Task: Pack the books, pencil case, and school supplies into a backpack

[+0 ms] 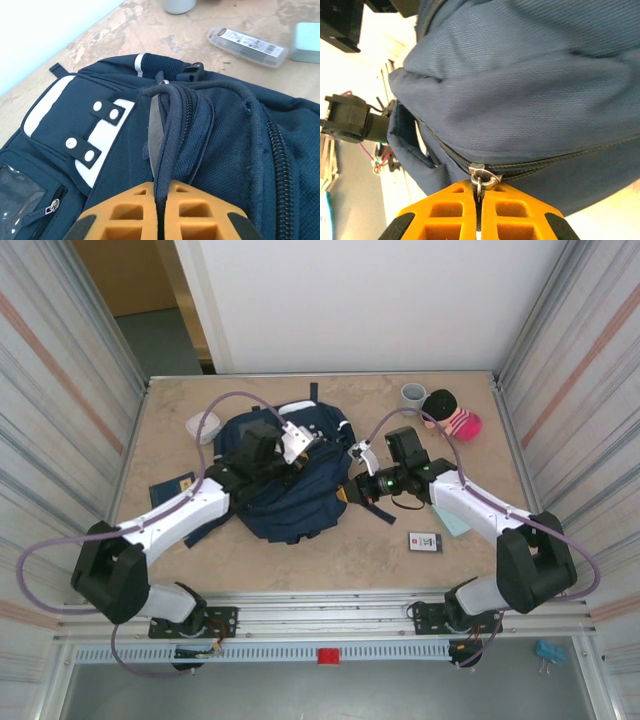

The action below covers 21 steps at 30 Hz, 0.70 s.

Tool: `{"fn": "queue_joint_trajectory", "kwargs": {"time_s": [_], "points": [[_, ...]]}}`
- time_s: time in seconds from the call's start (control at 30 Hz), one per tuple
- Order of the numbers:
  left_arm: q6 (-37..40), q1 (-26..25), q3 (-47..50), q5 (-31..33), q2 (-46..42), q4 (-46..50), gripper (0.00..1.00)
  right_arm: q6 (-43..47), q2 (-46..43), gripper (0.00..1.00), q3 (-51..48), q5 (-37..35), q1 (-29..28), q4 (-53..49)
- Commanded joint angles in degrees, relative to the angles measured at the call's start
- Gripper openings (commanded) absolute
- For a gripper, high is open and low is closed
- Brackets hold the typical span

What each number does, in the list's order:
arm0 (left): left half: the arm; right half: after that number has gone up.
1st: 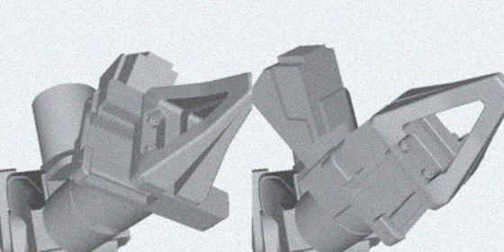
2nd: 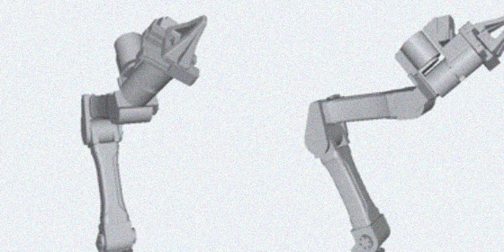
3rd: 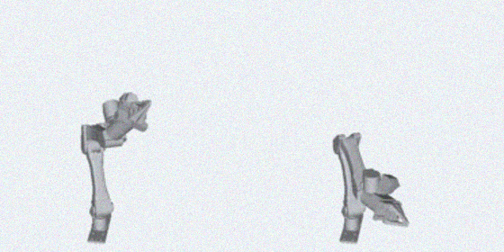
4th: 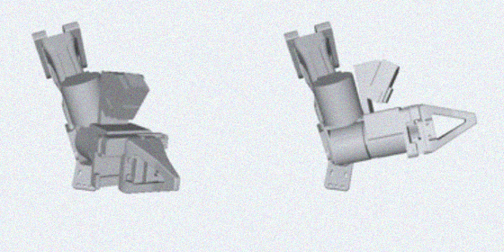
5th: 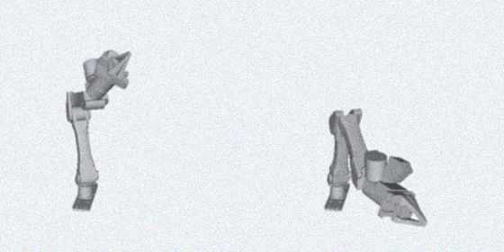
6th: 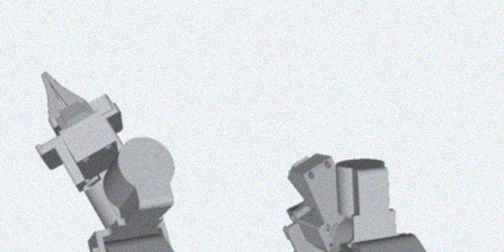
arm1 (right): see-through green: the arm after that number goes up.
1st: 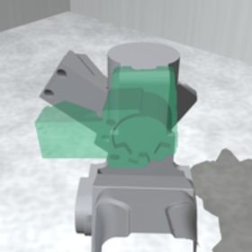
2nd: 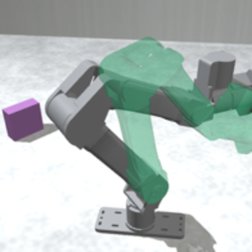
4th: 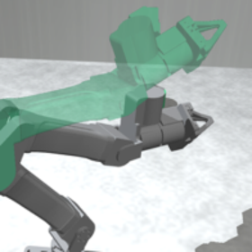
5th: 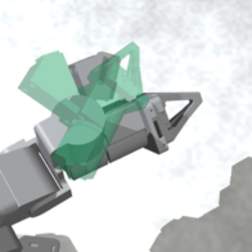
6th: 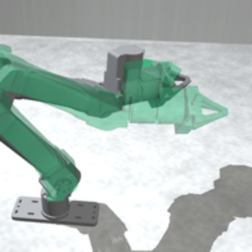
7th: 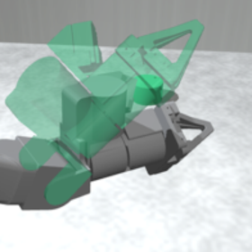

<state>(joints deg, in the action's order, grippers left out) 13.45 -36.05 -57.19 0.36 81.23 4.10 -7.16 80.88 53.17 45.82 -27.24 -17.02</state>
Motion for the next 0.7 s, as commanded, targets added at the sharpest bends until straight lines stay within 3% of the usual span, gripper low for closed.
{"fn": "queue_joint_trajectory", "kwargs": {"time_s": [0.0, 0.2, 0.4, 0.47, 0.53, 0.67], "points": [[-8.0, -1.0, -3.4, 13.0, 3.8, -4.0, 0.0, -8.3, -3.7, 0.06, 2.8, 2.8, -0.9, -4.4], [-10.6, -3.6, -8.2, 14.2, 10.0, -7.4, 0.0, -24.1, -3.3, 0.05, 0.1, 2.0, -5.3, 2.1], [-11.4, -4.0, -8.3, 8.1, 10.7, -10.4, 0.0, -33.9, -1.7, 0.1, -2.1, -2.0, -8.9, 12.1], [-10.2, -4.0, -6.6, 6.1, 9.5, -12.3, 0.0, -35.7, -1.9, 0.2, -2.7, -3.0, -8.6, 13.1], [-7.9, -3.5, -4.8, 2.2, 8.1, -13.7, 0.0, -36.8, -3.3, 0.39, -3.2, -3.9, -7.5, 12.1], [-4.6, -0.6, -1.7, -8.1, 5.6, -15.7, 0.0, -40.2, -7.1, 0.56, -5.4, -4.2, -3.1, 10.1]]}}
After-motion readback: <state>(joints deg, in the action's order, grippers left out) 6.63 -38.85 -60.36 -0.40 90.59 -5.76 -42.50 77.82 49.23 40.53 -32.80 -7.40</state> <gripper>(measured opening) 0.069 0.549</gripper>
